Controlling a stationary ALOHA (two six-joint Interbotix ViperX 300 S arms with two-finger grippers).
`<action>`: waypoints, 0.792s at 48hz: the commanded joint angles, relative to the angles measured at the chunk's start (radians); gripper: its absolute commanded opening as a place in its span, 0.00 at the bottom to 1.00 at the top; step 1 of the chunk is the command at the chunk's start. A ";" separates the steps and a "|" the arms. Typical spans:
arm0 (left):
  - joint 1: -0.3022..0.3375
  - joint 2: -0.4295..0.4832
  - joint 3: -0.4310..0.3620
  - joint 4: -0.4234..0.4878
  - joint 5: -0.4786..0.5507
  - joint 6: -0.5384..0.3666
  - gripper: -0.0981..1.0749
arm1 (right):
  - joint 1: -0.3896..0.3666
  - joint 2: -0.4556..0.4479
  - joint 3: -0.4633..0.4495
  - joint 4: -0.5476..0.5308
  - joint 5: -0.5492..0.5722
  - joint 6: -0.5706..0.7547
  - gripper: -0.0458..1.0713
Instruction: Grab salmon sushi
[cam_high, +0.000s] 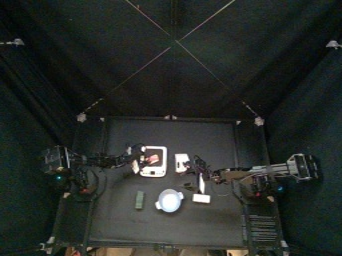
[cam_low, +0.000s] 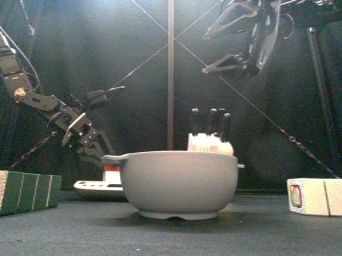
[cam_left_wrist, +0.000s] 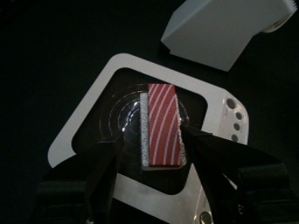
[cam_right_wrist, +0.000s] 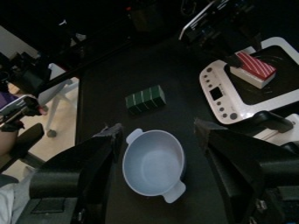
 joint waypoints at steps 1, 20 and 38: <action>0.003 0.012 -0.032 -0.002 0.021 0.003 0.85 | -0.002 -0.009 -0.011 0.000 -0.012 -0.002 0.90; 0.003 0.032 -0.064 0.000 0.115 0.003 0.85 | -0.002 -0.008 -0.008 0.000 -0.018 -0.002 0.90; 0.003 0.028 -0.061 0.005 0.126 0.005 0.84 | -0.003 -0.006 -0.008 0.000 -0.018 -0.002 0.90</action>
